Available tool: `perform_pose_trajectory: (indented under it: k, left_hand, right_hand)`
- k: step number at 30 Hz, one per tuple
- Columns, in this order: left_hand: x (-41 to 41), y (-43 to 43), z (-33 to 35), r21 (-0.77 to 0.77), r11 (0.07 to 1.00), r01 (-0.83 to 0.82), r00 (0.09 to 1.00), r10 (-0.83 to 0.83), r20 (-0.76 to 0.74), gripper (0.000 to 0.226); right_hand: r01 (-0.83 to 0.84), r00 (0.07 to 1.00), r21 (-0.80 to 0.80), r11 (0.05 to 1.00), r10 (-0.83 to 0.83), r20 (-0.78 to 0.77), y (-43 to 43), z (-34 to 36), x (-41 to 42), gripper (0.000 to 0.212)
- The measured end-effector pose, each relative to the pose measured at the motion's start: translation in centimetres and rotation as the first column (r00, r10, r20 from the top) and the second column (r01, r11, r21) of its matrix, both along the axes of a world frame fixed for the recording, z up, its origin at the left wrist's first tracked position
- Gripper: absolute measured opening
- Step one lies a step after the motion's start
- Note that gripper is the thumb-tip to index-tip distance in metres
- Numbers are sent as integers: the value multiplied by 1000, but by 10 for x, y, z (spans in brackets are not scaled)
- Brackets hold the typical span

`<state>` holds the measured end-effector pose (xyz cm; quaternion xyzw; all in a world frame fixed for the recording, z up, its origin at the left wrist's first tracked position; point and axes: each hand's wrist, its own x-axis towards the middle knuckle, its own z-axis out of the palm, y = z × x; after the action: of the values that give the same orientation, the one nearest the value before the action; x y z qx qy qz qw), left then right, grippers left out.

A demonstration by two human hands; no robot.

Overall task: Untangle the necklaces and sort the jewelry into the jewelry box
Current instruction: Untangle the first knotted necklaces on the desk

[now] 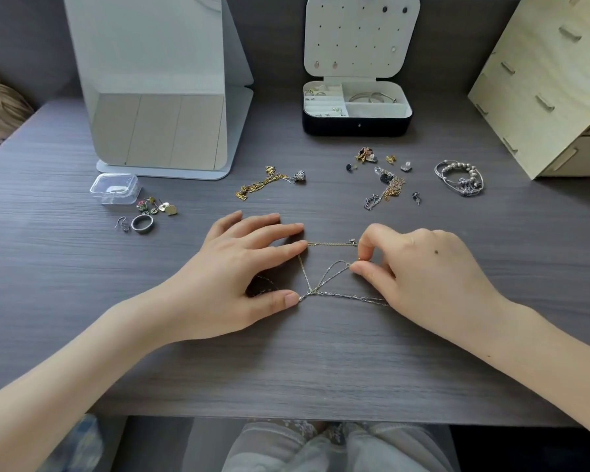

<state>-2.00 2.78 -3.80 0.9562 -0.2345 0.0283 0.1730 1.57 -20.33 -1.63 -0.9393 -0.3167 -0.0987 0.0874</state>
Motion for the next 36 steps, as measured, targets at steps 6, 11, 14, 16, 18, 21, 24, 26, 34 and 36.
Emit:
perform_pose_trajectory:
  k: [6,11,14,16,18,21,24,26,34,36]
  left_hand:
    - [2,2,1,5,1000,14,1000,-14,0,74]
    - [5,0,9,-84,996,4,1000,-6,-18,70]
    - [17,-10,18,-186,979,-87,996,91,12,53]
    - [31,-23,21,-155,980,-124,986,139,91,44]
    - [47,-38,23,-90,990,-112,986,122,111,32]
    - [62,-57,22,-35,998,-47,999,48,19,14]
    - [66,-67,24,-71,997,-10,999,7,-38,8]
    - [68,-72,23,61,998,1,1000,-2,13,11]
    - [61,-76,14,175,983,46,992,-66,110,7]
    - [56,-73,21,-95,995,-40,999,41,9,9]
  right_hand:
    - [108,975,-50,993,-116,-189,-9,11,4,17]
    - [126,969,-3,992,-123,-214,-21,16,9,21]
    - [130,973,58,990,-116,-198,-27,21,11,14]
    - [147,975,81,986,-130,-183,-29,24,14,10]
    - [165,973,86,983,-148,-177,-31,25,16,7]
    - [182,968,97,978,-162,-191,-35,24,15,7]
    - [193,964,99,976,-170,-204,-42,24,12,7]
    - [201,961,90,975,-179,-211,-46,24,10,8]
    - [224,951,79,971,-200,-234,-50,21,0,8]
    - [238,947,85,968,-211,-244,-52,21,-3,8]
